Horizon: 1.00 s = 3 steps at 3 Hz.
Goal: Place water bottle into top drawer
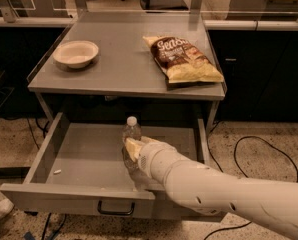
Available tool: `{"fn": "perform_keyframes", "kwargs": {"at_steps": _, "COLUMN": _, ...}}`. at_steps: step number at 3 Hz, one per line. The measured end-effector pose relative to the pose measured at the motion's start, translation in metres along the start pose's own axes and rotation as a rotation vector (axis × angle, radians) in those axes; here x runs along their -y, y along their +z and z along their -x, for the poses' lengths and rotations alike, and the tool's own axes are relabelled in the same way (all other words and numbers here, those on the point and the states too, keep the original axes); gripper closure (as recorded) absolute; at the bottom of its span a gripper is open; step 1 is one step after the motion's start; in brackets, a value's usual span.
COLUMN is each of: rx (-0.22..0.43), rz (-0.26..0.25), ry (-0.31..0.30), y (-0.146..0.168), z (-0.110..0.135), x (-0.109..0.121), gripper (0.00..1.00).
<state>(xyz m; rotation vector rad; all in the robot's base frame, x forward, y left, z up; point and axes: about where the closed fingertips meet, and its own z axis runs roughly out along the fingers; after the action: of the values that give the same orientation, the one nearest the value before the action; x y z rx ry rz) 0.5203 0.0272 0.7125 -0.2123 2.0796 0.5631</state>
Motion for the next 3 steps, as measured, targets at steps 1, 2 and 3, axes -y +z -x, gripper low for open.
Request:
{"fn": "perform_keyframes", "kwargs": {"at_steps": 1, "rx": -0.015, "rz": -0.038, "ry": 0.039, "y": -0.011, "z": -0.009, "x": 0.013, "gripper": 1.0}}
{"fn": "perform_keyframes", "kwargs": {"at_steps": 2, "rx": -0.053, "rz": -0.104, "ry": 0.106, "y": -0.037, "z": -0.021, "x": 0.039, "gripper": 0.98}}
{"fn": "perform_keyframes", "kwargs": {"at_steps": 3, "rx": -0.053, "rz": -0.104, "ry": 0.106, "y": -0.037, "z": -0.021, "x": 0.039, "gripper": 0.76}}
